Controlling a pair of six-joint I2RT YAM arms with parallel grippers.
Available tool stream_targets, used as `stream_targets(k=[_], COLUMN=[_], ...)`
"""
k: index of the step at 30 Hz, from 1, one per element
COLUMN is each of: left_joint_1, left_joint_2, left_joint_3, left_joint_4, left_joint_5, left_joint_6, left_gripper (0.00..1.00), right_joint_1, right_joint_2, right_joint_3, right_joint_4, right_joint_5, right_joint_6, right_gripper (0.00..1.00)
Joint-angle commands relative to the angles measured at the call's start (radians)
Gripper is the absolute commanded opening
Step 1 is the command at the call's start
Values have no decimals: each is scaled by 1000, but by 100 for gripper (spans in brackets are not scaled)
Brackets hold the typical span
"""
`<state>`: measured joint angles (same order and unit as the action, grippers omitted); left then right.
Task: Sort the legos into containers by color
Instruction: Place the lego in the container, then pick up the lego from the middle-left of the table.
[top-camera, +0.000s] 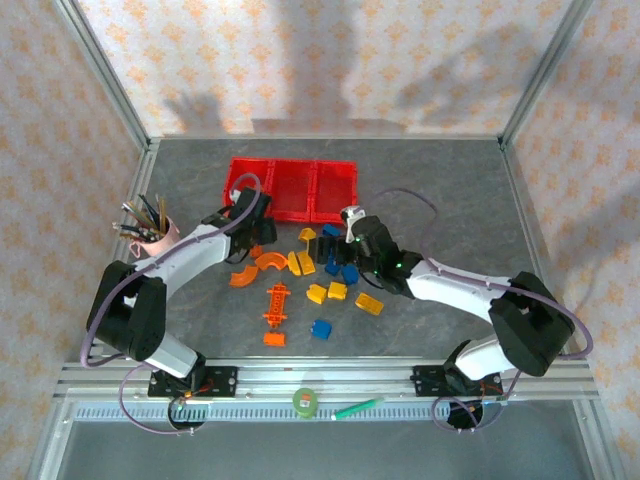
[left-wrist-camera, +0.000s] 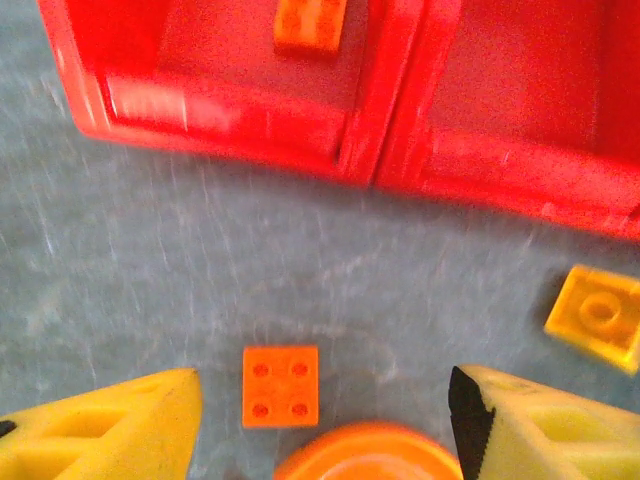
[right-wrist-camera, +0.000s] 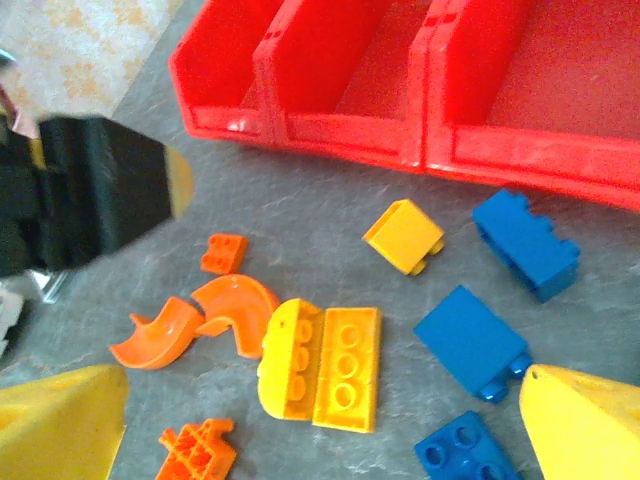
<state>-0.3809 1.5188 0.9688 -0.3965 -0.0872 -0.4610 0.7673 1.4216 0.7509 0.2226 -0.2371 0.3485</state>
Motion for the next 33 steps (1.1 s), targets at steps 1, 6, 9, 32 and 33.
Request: stream_targets(k=[1,6,9,32,33], left_joint_1=[-1,-10,-11,8,10], left_joint_2=[-15,38,73,199,199], left_joint_3=[-61,-82,-75,-74,-79], left_joint_4=[19,38,48,115,122], left_joint_5=[-13,-9,-12,-51,-47], left_joint_6=[-37,-38,-35,-85,-87], left_gripper=[69,69,69,56,55], right_joint_1=[23,40,41,41,41], right_joint_2=[20,42,47,88,88], right_joint_3=[-28,-19,-13,4,4], right_joint_4=[53,43,43,54,55], right_joint_5=[-11,10,14,15,15], right_joint_6=[30,29,27,24,23], right_gripper=[100,100,100,100,100])
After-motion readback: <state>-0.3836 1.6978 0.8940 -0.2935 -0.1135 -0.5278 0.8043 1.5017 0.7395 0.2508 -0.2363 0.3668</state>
